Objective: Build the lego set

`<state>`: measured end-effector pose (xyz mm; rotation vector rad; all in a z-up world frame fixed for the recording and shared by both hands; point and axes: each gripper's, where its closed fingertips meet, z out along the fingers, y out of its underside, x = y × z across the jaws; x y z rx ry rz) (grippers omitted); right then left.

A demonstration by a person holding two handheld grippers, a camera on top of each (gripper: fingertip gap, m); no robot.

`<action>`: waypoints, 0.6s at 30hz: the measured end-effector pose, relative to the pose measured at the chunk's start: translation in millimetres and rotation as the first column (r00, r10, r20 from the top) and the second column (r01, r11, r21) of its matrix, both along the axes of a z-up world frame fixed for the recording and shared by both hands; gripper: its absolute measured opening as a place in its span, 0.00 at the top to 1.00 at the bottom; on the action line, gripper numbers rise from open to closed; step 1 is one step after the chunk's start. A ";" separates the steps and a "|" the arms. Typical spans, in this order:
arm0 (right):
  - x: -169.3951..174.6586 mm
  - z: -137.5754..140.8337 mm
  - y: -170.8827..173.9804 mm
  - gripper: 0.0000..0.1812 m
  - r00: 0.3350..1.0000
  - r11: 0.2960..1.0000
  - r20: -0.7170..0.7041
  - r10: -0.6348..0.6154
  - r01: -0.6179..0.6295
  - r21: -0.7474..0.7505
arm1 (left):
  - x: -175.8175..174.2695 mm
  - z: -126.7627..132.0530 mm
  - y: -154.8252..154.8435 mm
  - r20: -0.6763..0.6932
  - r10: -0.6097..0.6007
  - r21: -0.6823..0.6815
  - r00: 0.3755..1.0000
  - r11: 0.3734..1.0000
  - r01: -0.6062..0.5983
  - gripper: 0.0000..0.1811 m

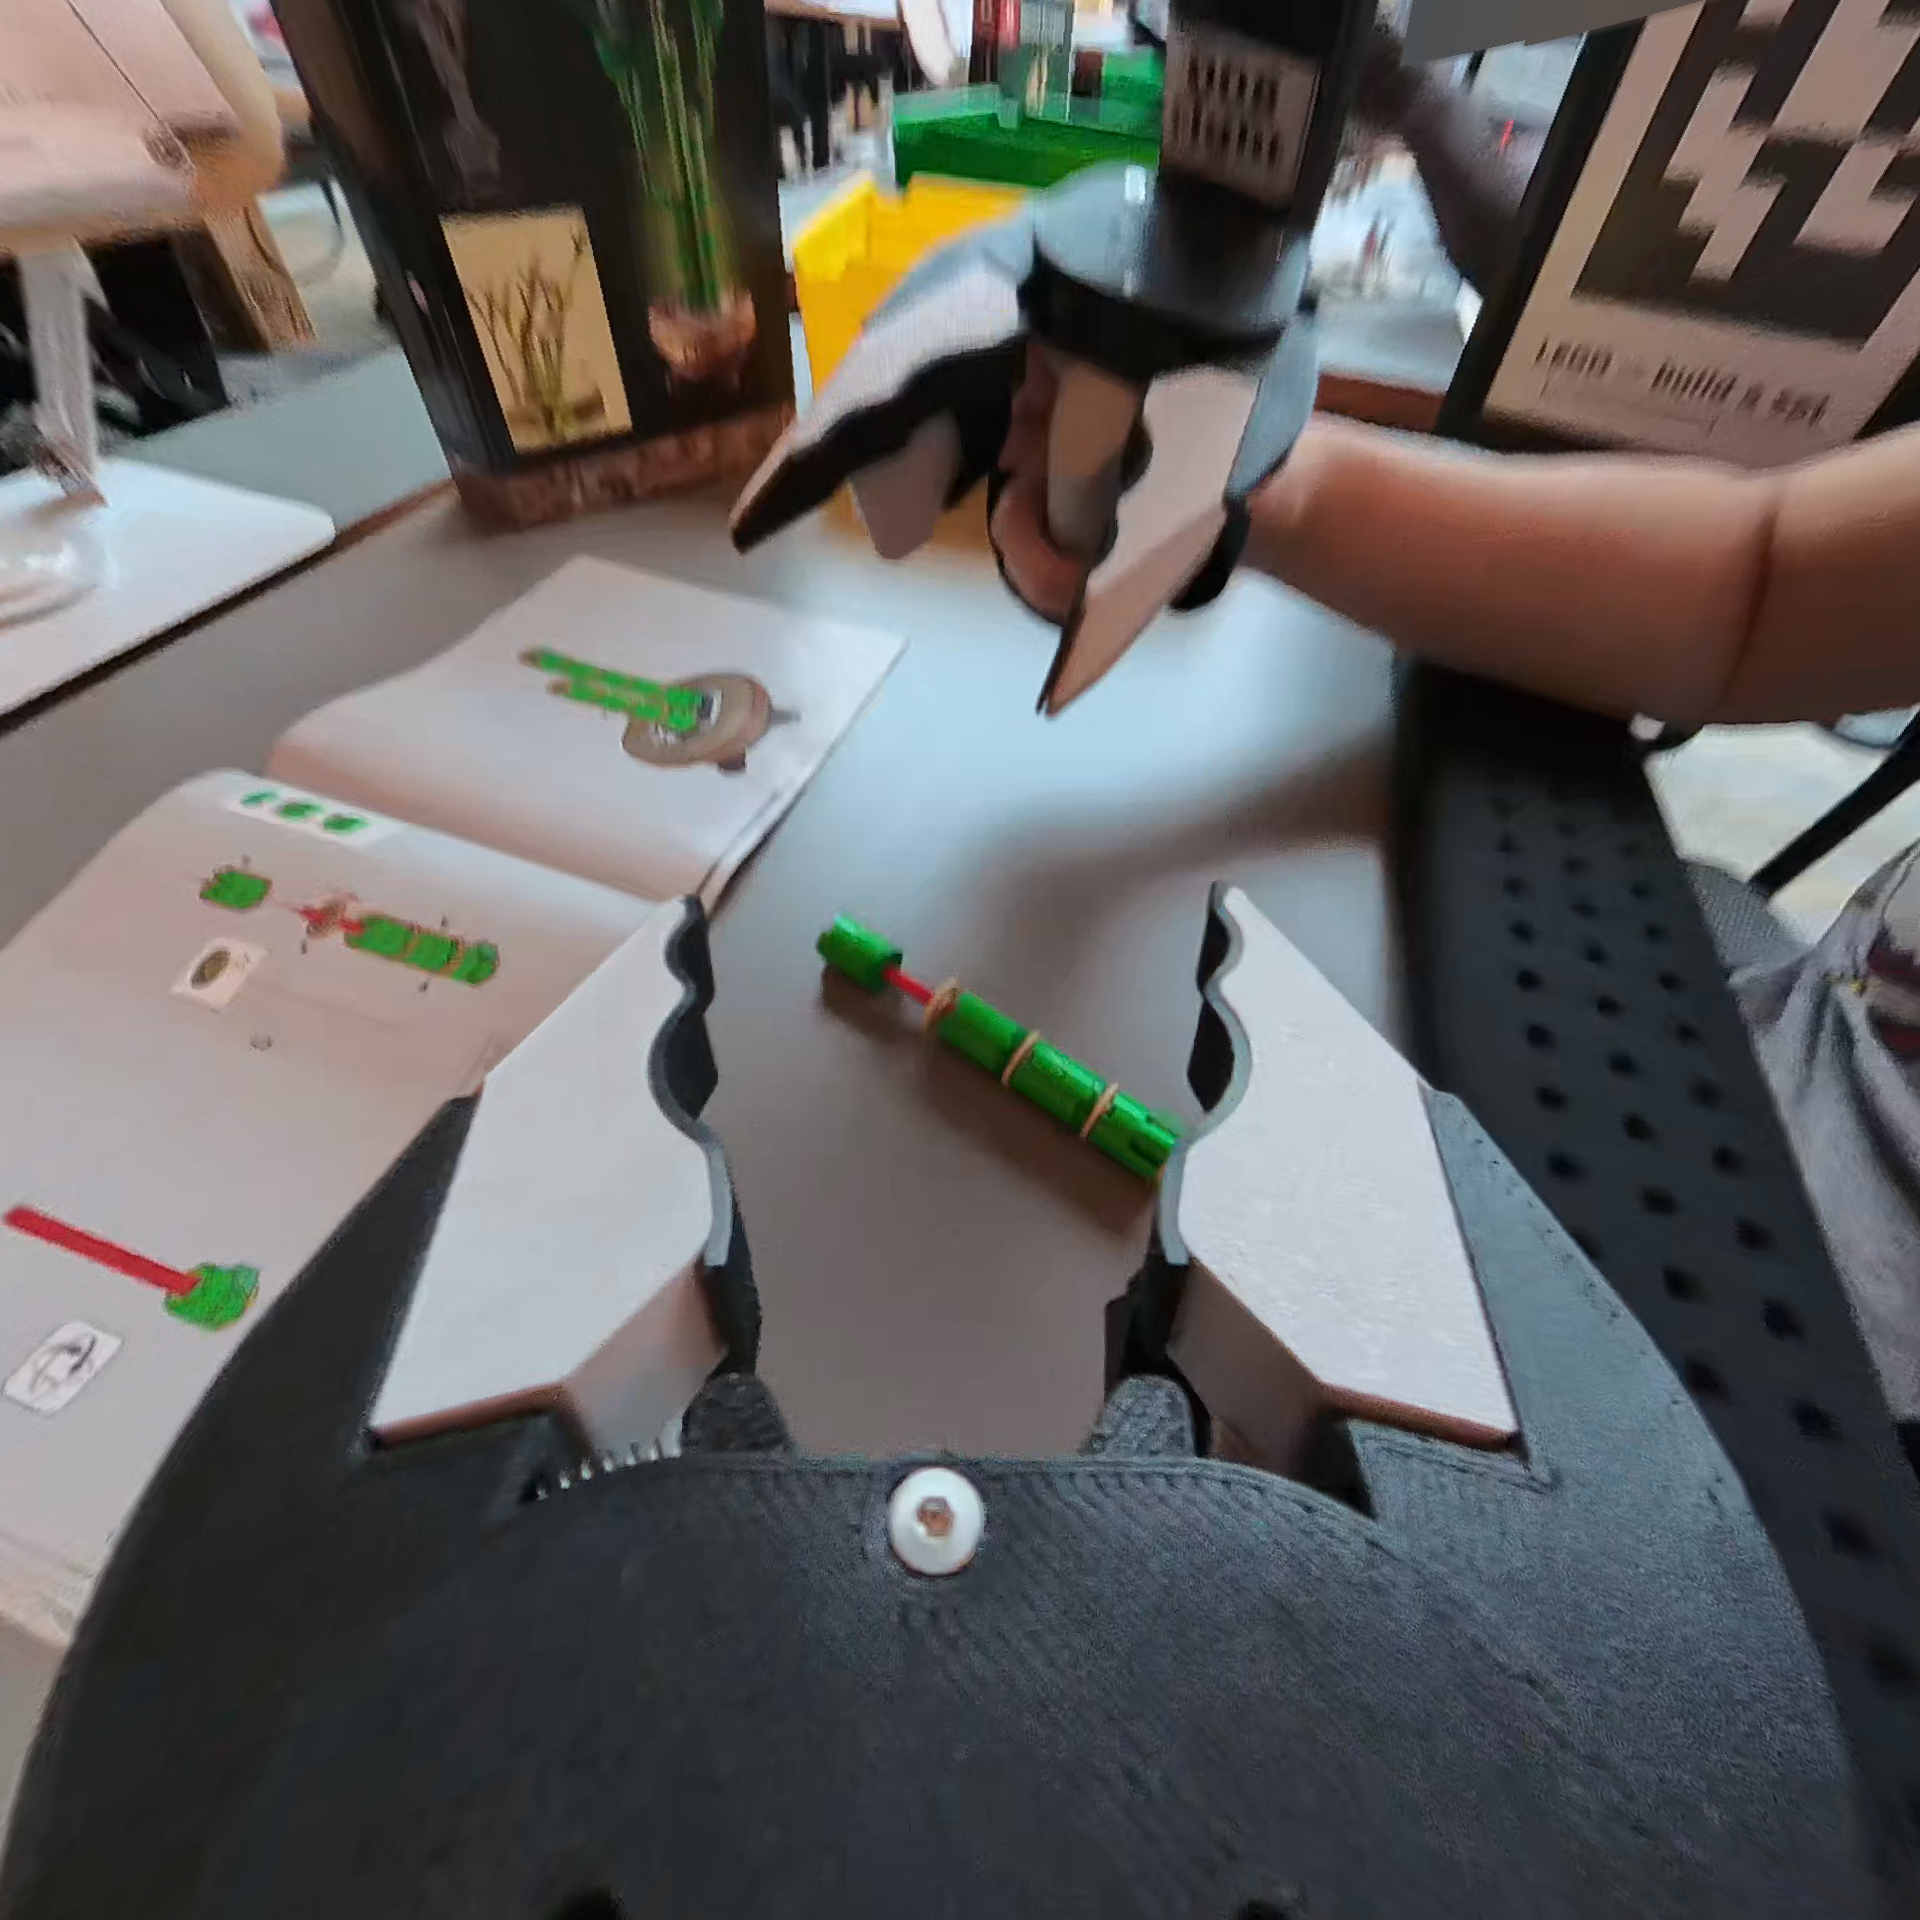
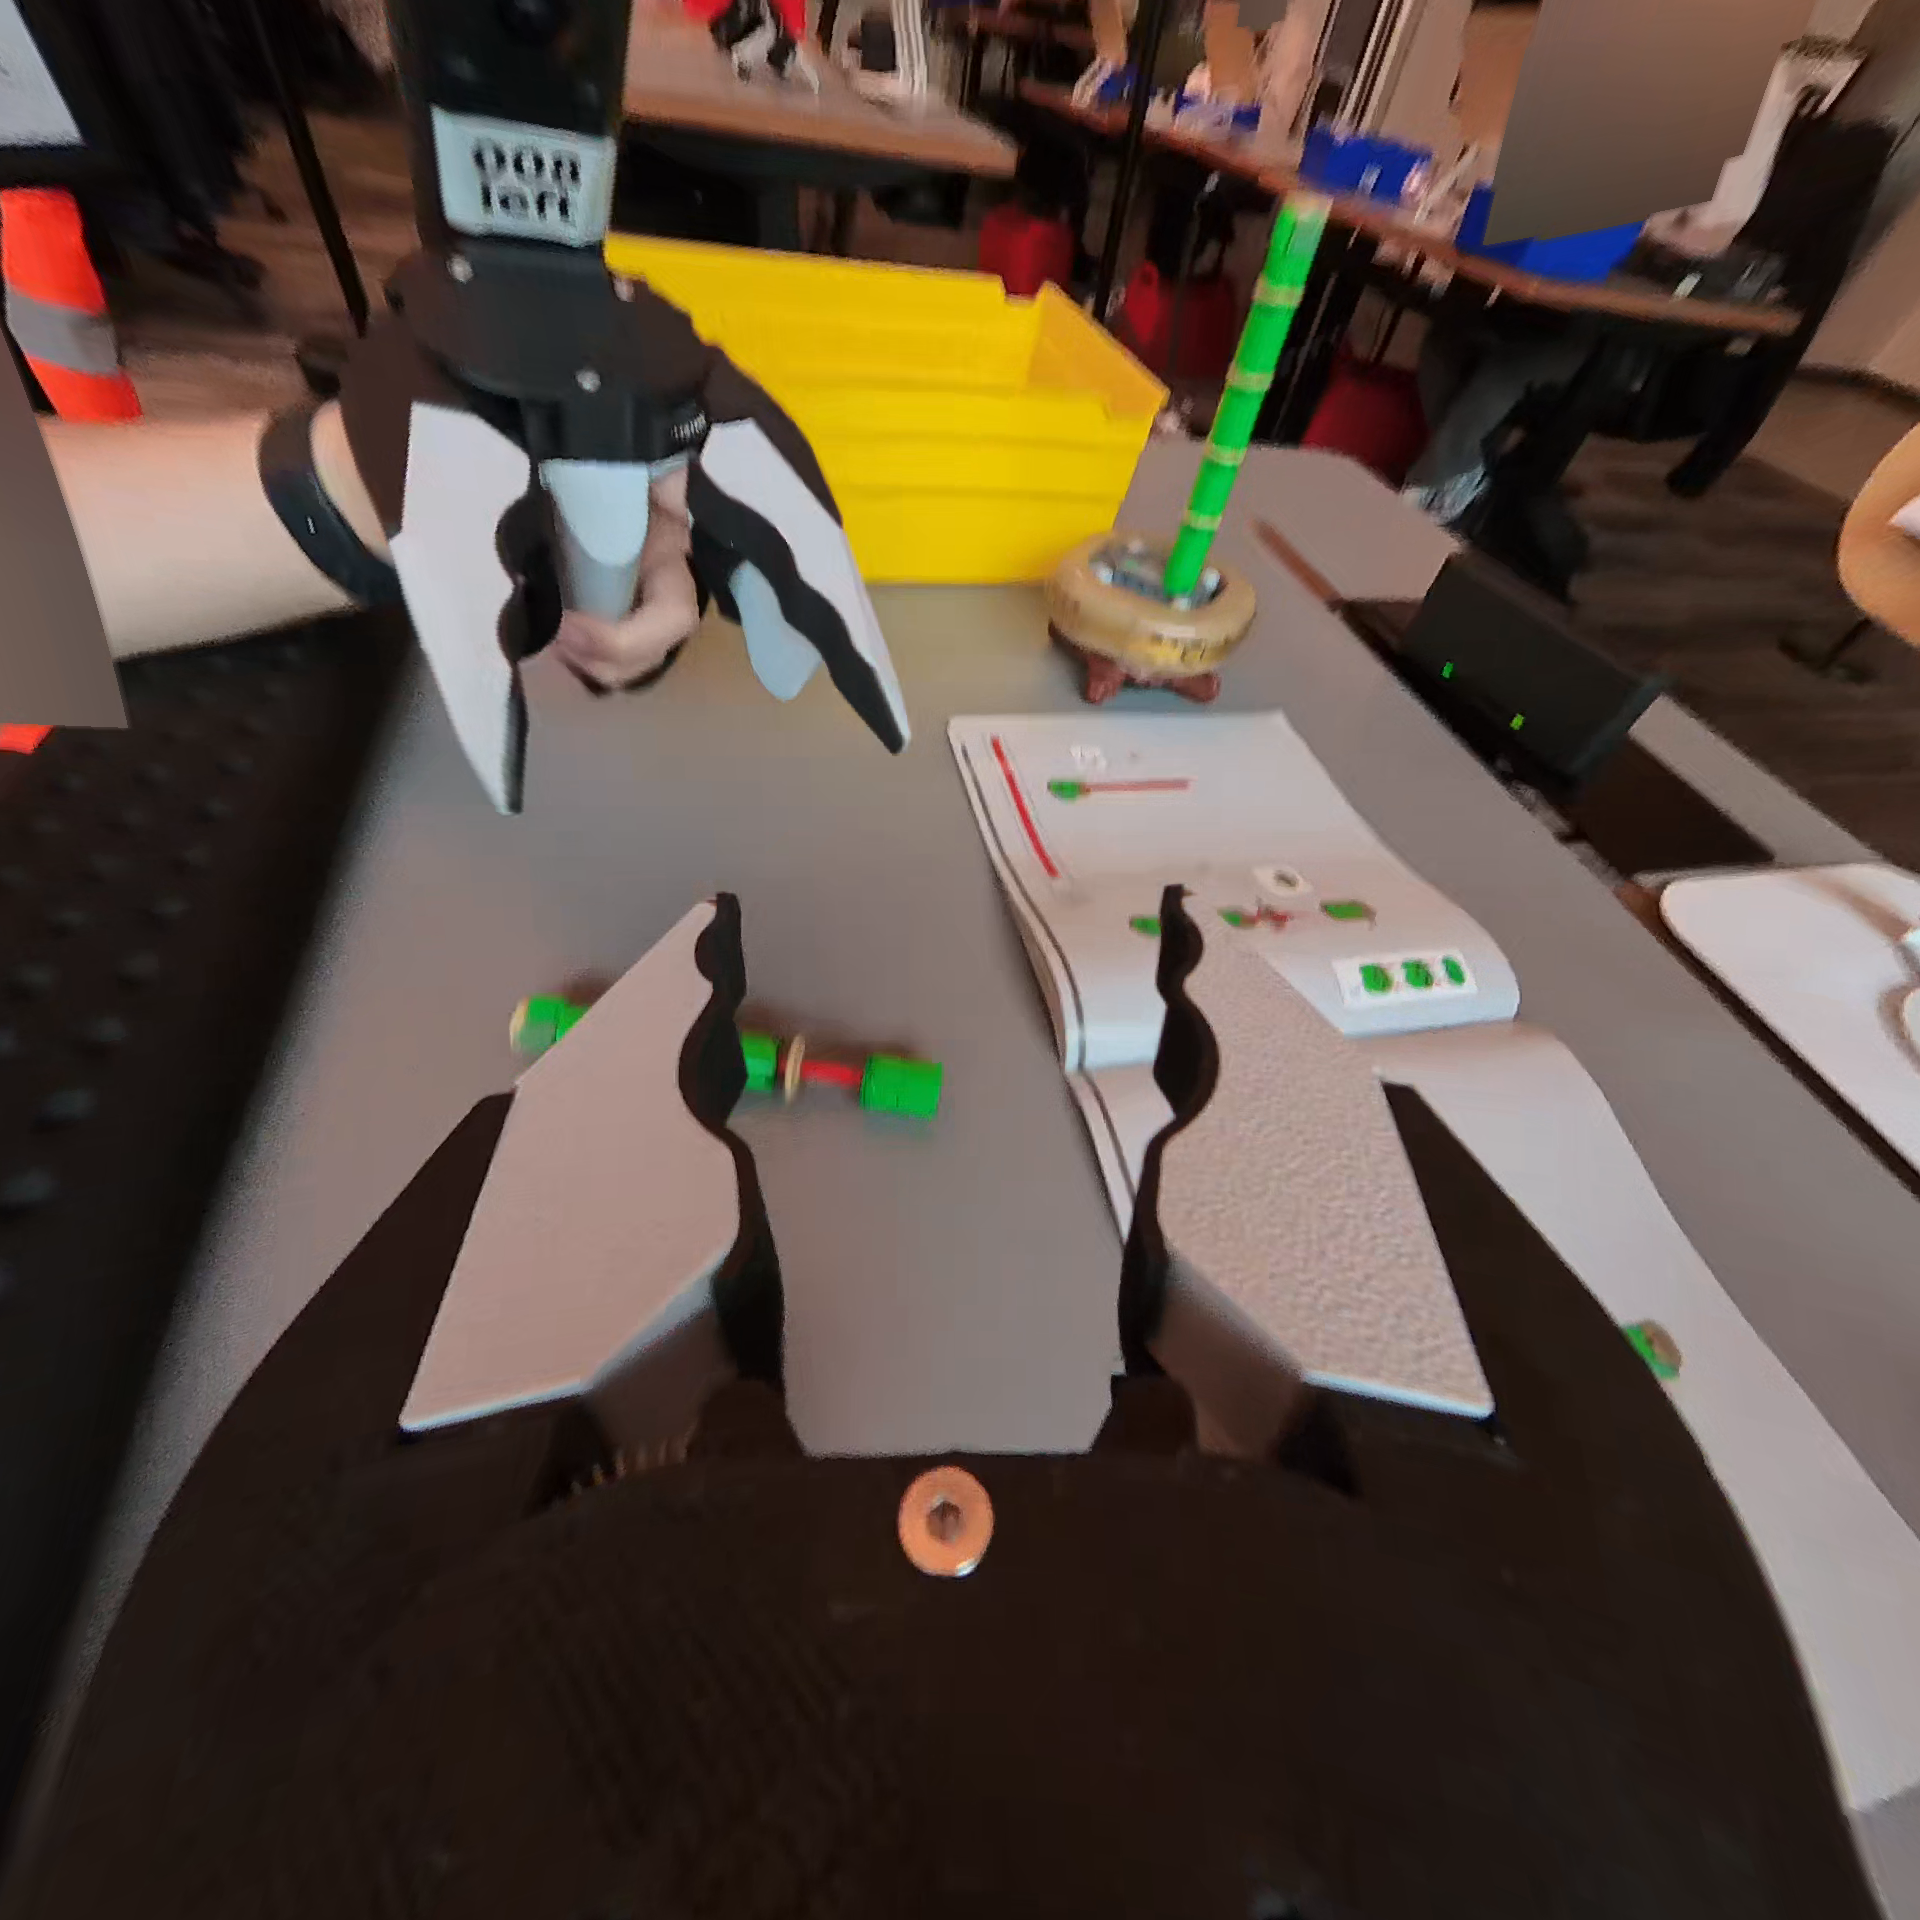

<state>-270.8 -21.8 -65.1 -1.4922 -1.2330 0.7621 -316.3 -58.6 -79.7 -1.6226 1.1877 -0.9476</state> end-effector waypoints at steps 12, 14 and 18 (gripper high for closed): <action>-2.4 -72.1 1.4 0.58 0.940 0.997 0.341 -0.019 0.042 -0.060 | -6.9 -83.4 0.4 -0.390 0.091 -0.384 0.916 0.888 -0.252 0.73; -4.7 -74.8 0.4 0.58 0.932 0.998 0.361 -0.021 0.040 -0.044 | -11.9 -87.0 2.3 -0.446 0.120 -0.343 0.887 0.892 -0.294 0.81; -8.3 -75.9 -0.9 0.59 0.924 0.999 0.383 -0.023 0.032 -0.018 | -14.6 -90.2 2.1 -0.528 0.149 -0.279 0.836 0.899 -0.337 0.86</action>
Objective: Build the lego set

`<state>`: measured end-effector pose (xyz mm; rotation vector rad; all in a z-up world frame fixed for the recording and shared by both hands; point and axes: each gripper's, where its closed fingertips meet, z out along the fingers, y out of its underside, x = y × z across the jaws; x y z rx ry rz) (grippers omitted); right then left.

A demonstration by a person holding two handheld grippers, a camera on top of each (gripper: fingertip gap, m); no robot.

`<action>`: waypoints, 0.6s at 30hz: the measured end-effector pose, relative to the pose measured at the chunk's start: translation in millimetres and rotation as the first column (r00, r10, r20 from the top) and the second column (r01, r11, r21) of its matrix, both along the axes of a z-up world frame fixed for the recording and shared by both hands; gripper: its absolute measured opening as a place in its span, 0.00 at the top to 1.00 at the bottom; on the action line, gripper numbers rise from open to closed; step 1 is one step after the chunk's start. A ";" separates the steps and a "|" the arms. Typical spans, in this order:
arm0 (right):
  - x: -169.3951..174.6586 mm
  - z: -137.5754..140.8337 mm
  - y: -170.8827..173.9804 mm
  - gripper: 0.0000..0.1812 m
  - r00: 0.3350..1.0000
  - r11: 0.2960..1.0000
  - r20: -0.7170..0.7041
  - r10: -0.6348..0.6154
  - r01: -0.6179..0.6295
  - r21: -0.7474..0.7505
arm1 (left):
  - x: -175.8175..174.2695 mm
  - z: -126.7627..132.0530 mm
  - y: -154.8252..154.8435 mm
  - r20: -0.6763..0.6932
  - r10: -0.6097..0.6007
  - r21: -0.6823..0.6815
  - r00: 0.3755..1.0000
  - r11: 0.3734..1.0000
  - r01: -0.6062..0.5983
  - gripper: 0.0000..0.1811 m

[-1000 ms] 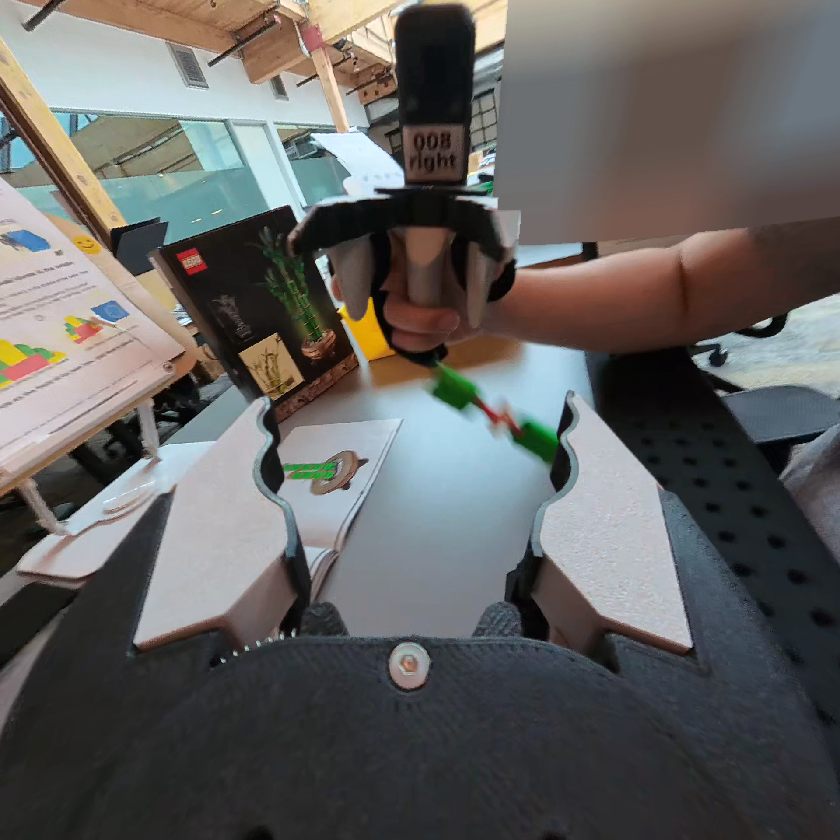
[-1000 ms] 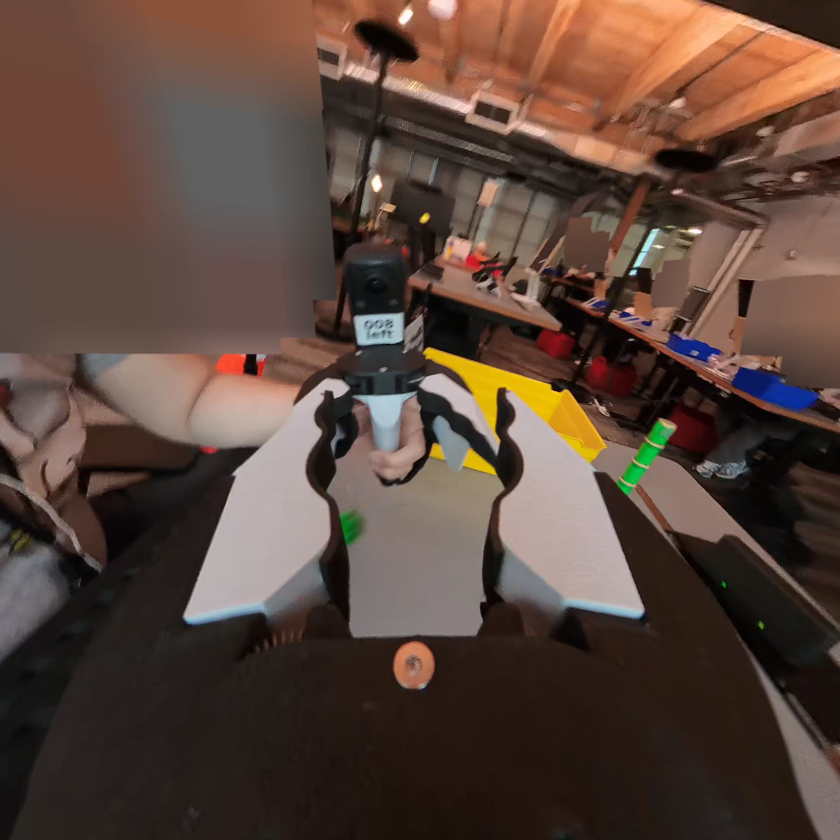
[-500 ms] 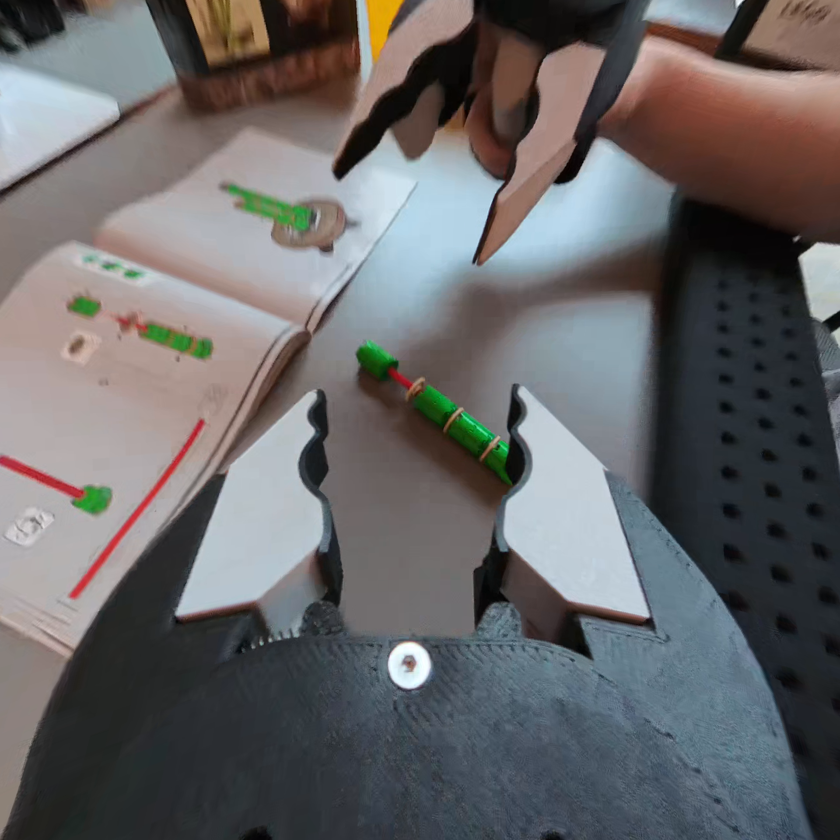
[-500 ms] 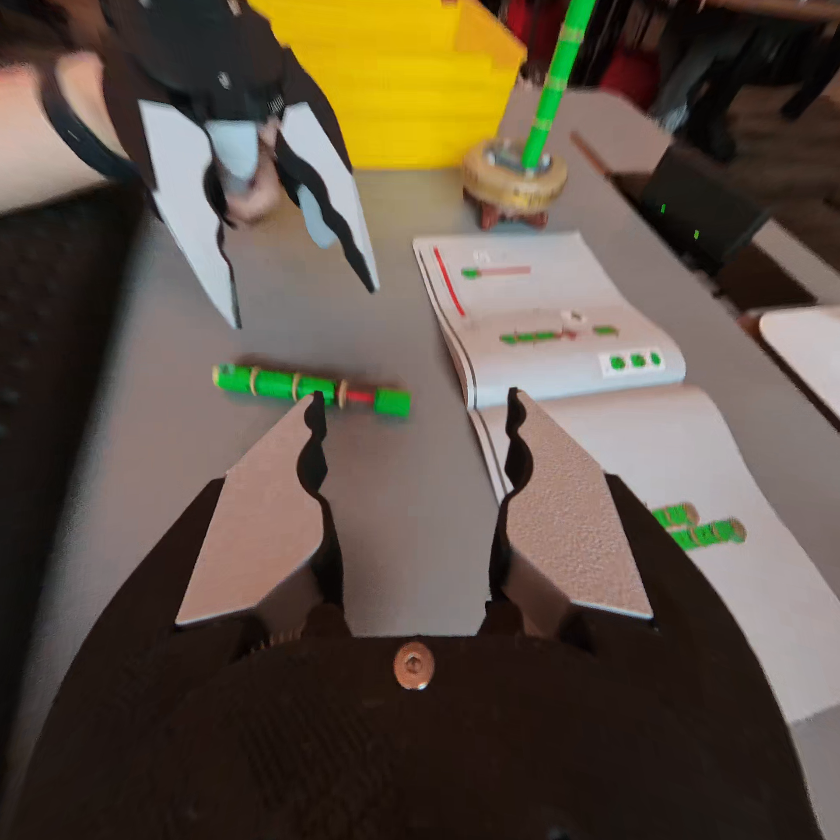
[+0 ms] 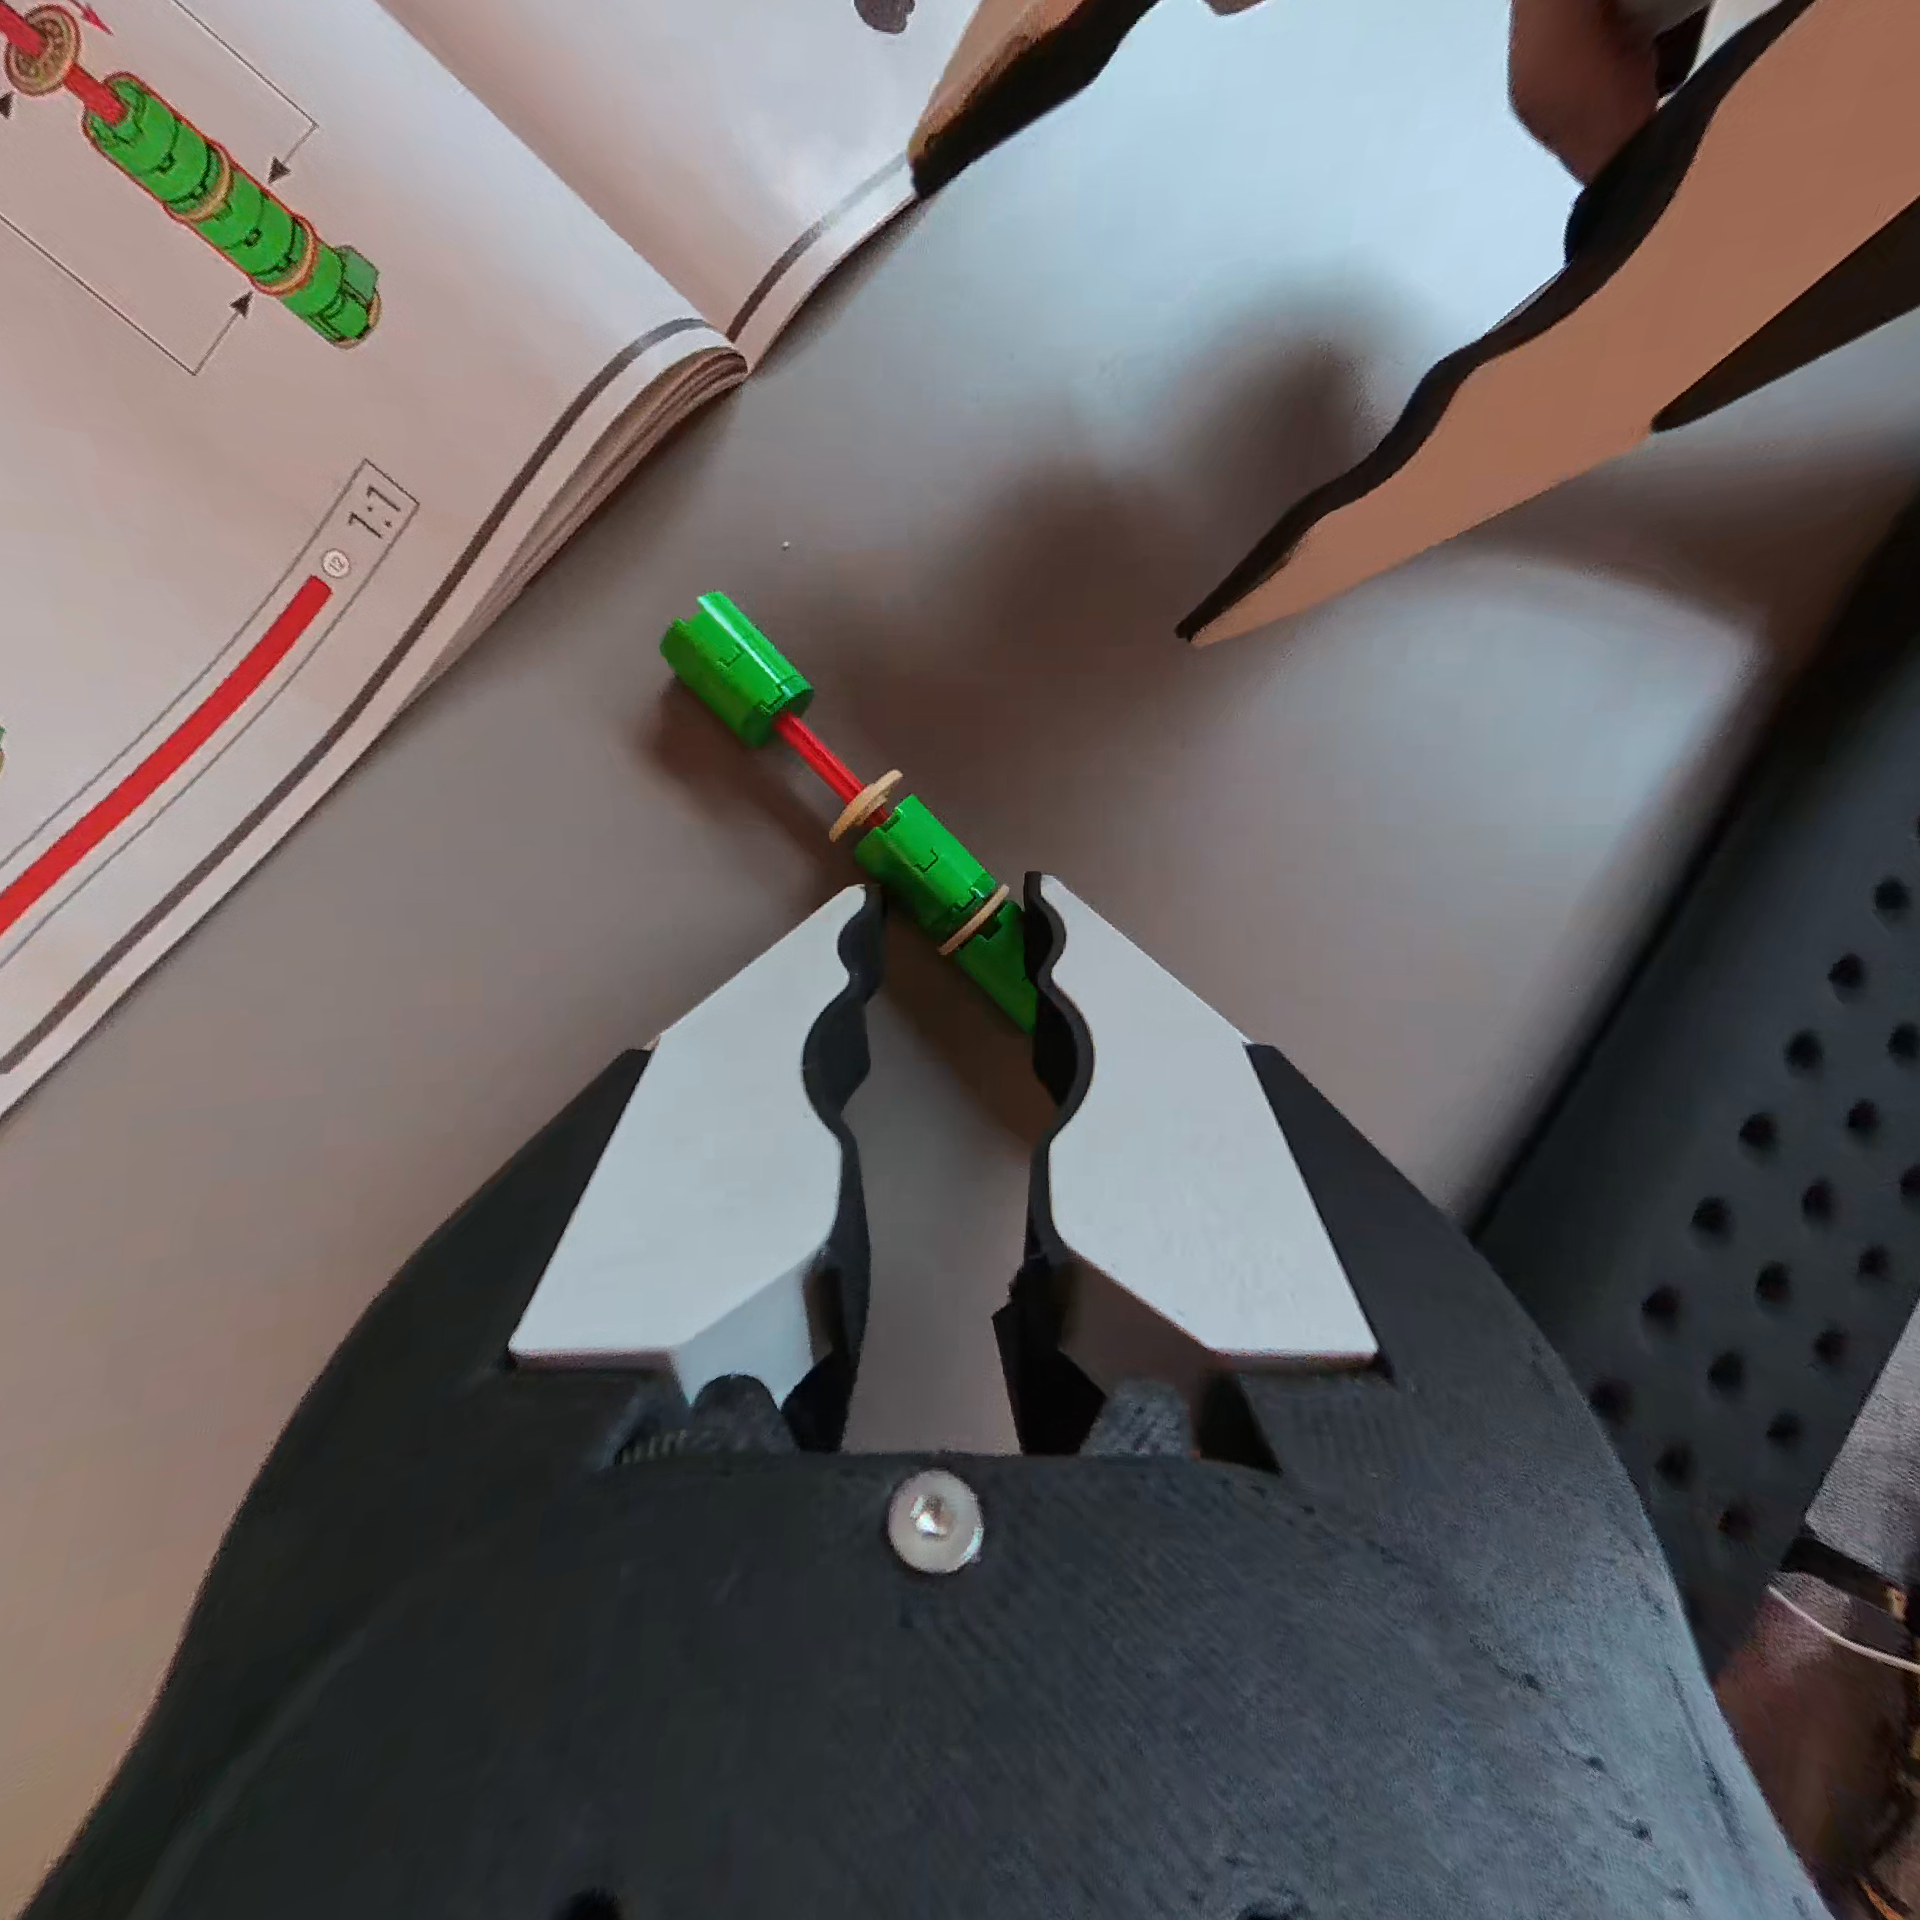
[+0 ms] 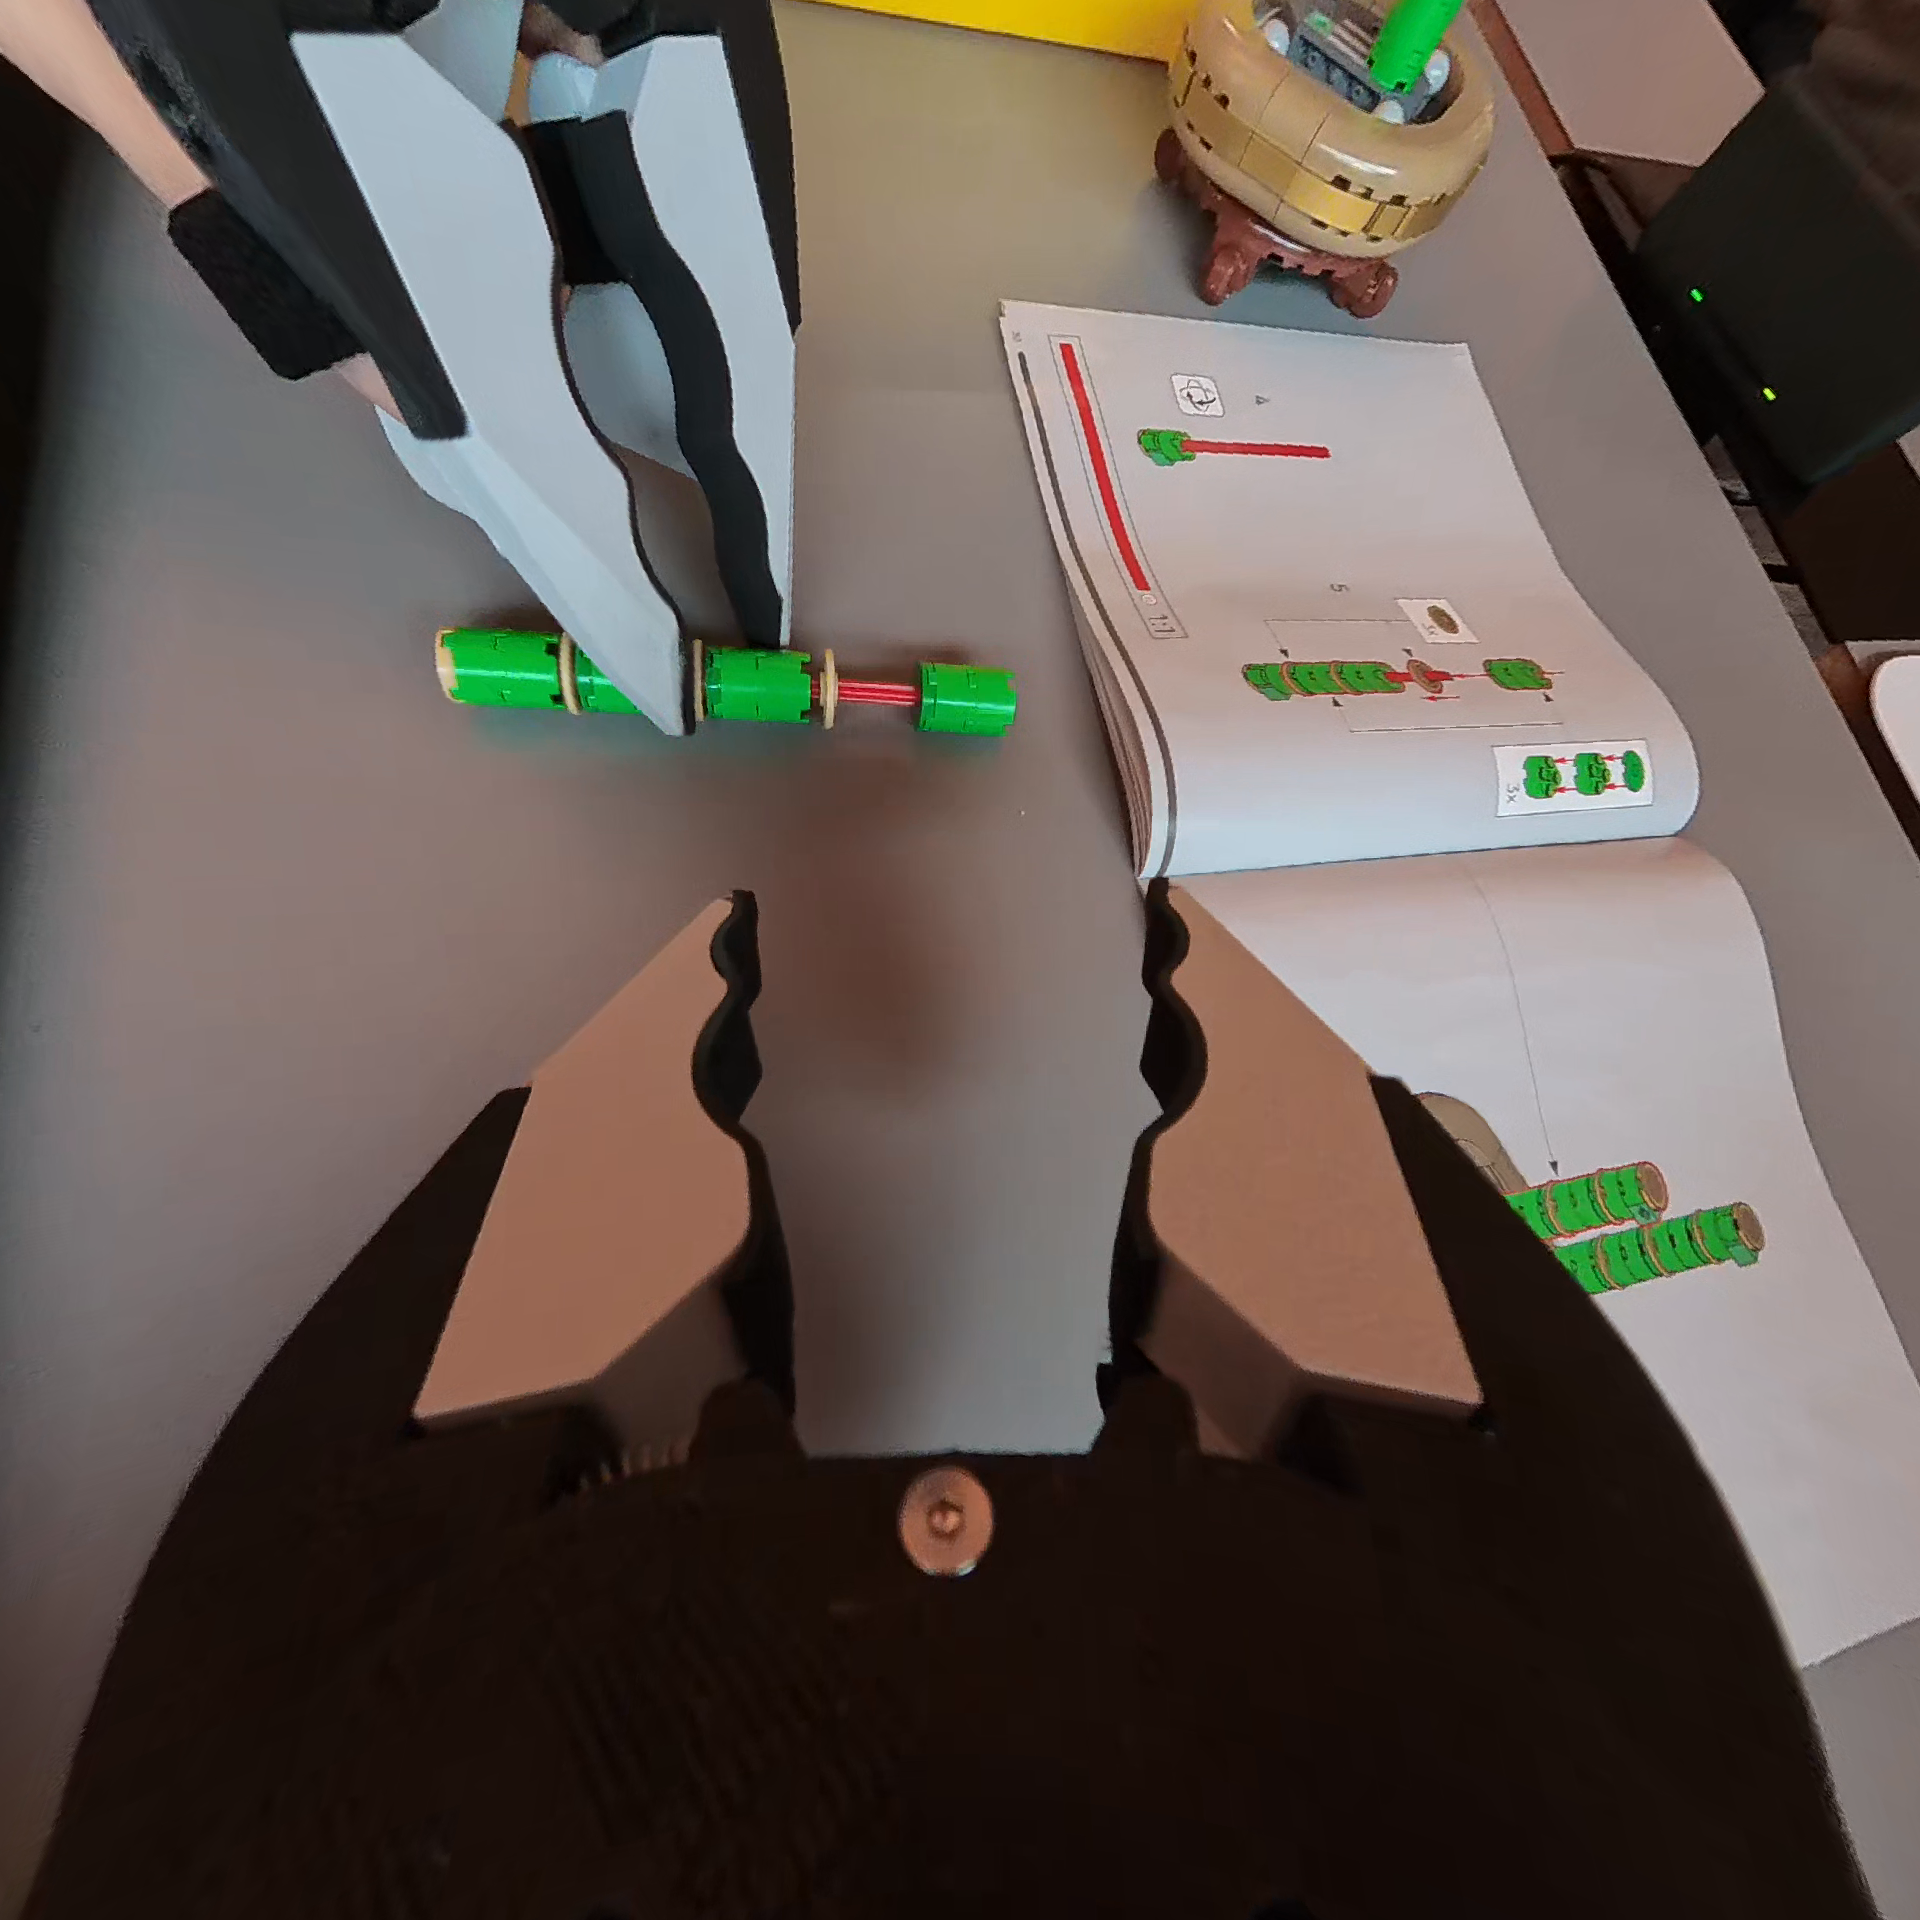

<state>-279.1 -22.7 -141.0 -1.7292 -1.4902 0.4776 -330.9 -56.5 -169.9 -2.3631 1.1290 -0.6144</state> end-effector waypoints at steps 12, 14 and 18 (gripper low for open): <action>-19.3 26.9 -12.3 0.39 0.977 0.991 -0.187 0.106 -0.089 0.100 | -0.8 11.8 4.6 0.179 0.040 -0.084 0.983 0.996 -0.025 0.90; -21.2 44.6 -16.1 0.35 0.958 0.978 -0.248 0.144 -0.100 0.182 | 9.1 37.2 6.4 0.338 0.006 -0.040 0.941 0.999 0.008 0.90; -17.3 87.8 -27.8 0.34 0.922 0.920 -0.319 0.221 -0.088 0.381 | 29.1 104.3 -6.5 0.652 -0.152 0.126 0.743 0.988 0.091 0.90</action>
